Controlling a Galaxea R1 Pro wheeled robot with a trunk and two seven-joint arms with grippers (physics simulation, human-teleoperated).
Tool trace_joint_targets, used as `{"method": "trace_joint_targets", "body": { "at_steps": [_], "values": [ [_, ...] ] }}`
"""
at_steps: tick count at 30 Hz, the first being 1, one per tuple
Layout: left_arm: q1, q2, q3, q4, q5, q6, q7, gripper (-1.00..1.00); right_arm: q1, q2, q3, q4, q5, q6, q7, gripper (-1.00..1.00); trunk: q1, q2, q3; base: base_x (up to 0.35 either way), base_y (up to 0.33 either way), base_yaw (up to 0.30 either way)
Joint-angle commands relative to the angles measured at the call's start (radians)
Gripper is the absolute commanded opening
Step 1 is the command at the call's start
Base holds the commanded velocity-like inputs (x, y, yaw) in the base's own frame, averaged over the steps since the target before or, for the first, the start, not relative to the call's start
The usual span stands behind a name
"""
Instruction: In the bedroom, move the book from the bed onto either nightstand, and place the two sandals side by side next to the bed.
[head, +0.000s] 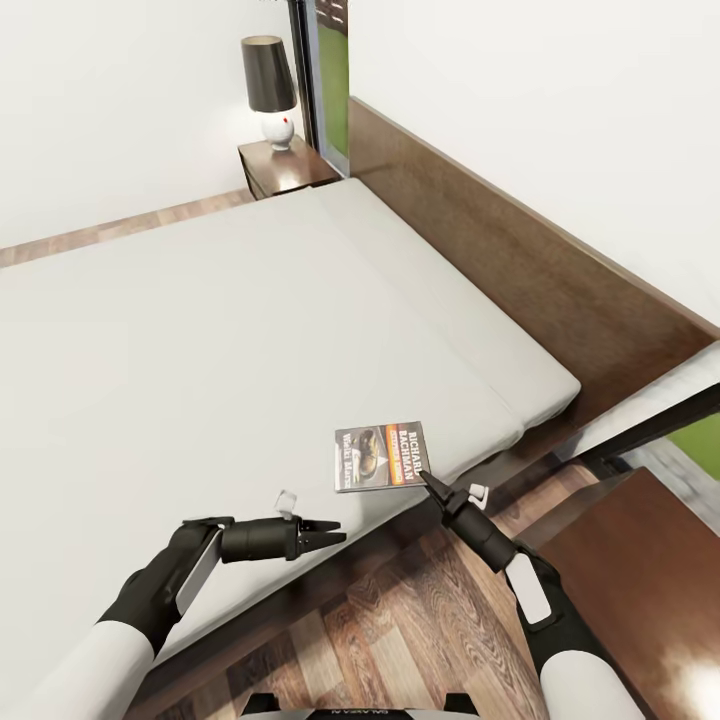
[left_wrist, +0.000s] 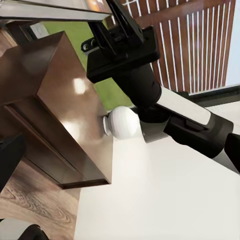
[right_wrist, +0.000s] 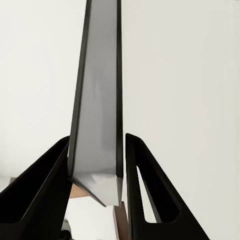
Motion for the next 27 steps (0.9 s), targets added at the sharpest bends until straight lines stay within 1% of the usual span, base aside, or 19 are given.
{"method": "trace_joint_targets", "body": {
  "at_steps": [1,5,8,10,12,13,14,15,16,18,19,20,22,23,25,27],
  "values": [
    [-0.001,0.001,-0.004,0.001,0.009,0.011,0.001,1.0,-0.001,0.001,-0.003,0.0,-0.001,0.007,0.002,-1.0,0.0,0.0,0.001,0.0,0.0,-0.021],
    [-0.001,0.001,-0.004,0.007,0.009,0.009,0.003,1.0,-0.001,0.001,-0.002,-0.002,0.0,0.007,0.002,-1.0,0.0,0.0,0.007,0.0,0.0,-0.045],
    [-0.001,0.002,-0.004,0.066,0.005,-0.003,0.02,1.0,-0.001,-0.002,-0.002,-0.002,0.004,0.007,0.001,-1.0,0.0,0.0,0.012,0.0,0.0,-0.058],
    [-0.001,0.006,-0.002,0.15,0.003,-0.069,0.044,1.0,0.0,-0.006,0.001,0.004,0.031,0.007,0.001,-1.0,0.0,0.0,0.015,0.0,0.0,-0.052],
    [-0.001,0.02,-0.001,0.221,0.003,-0.138,0.051,1.0,0.001,-0.012,0.002,0.007,0.088,0.008,0.002,-1.0,0.0,0.0,0.018,0.0,0.0,-0.055],
    [-0.001,0.031,0.0,0.248,0.004,-0.163,0.052,1.0,0.002,-0.024,0.002,0.007,0.119,0.009,0.002,-1.0,0.0,0.0,0.02,0.0,0.0,-0.037],
    [-0.001,0.041,0.0,0.268,0.004,-0.18,0.052,1.0,0.003,-0.045,0.001,0.008,0.147,0.012,0.002,-1.0,0.0,0.0,0.022,0.0,0.0,-0.036],
    [-0.001,0.057,0.0,0.287,0.005,-0.195,0.052,1.0,0.003,-0.085,0.001,0.008,0.174,0.014,0.003,-1.0,0.0,0.0,0.023,0.0,0.0,-0.051],
    [-0.001,0.063,0.0,0.291,0.005,-0.198,0.052,1.0,0.003,-0.102,0.001,0.008,0.179,0.015,0.003,-1.0,0.0,0.0,0.025,0.0,0.0,-0.056],
    [-0.001,0.077,0.0,0.303,0.007,-0.207,0.053,1.0,0.005,-0.173,0.001,0.009,0.19,0.017,0.008,-1.0,0.0,0.0,0.028,0.0,0.0,-0.068],
    [-0.001,0.082,-0.001,0.314,0.008,-0.21,0.053,1.0,0.005,-0.207,0.001,0.009,0.191,0.018,0.021,-1.0,0.0,0.0,0.03,0.0,0.0,-0.075],
    [-0.001,0.083,-0.001,0.323,0.008,-0.211,0.054,1.0,0.005,-0.222,0.001,0.009,0.191,0.018,0.033,-1.0,0.0,0.0,0.031,0.0,0.0,-0.077],
    [-0.001,0.086,-0.001,0.375,0.006,-0.225,0.054,1.0,0.006,-0.273,0.001,0.009,0.193,0.019,0.099,-1.0,0.0,0.0,0.034,0.0,0.0,-0.08],
    [-0.001,0.088,0.0,0.417,0.005,-0.254,0.054,1.0,0.007,-0.296,0.001,0.01,0.197,0.019,0.155,-1.0,0.0,0.0,0.036,0.0,0.0,-0.081],
    [-0.001,0.088,-0.001,0.461,0.005,-0.308,0.053,1.0,0.008,-0.312,0.0,0.01,0.2,0.019,0.21,-1.0,0.0,0.0,0.039,0.0,0.0,-0.081],
    [-0.001,0.088,-0.002,0.494,0.004,-0.347,0.052,1.0,0.01,-0.318,0.001,0.01,0.202,0.019,0.236,-1.0,0.0,0.0,0.043,0.0,0.0,-0.069]
  ]
}}
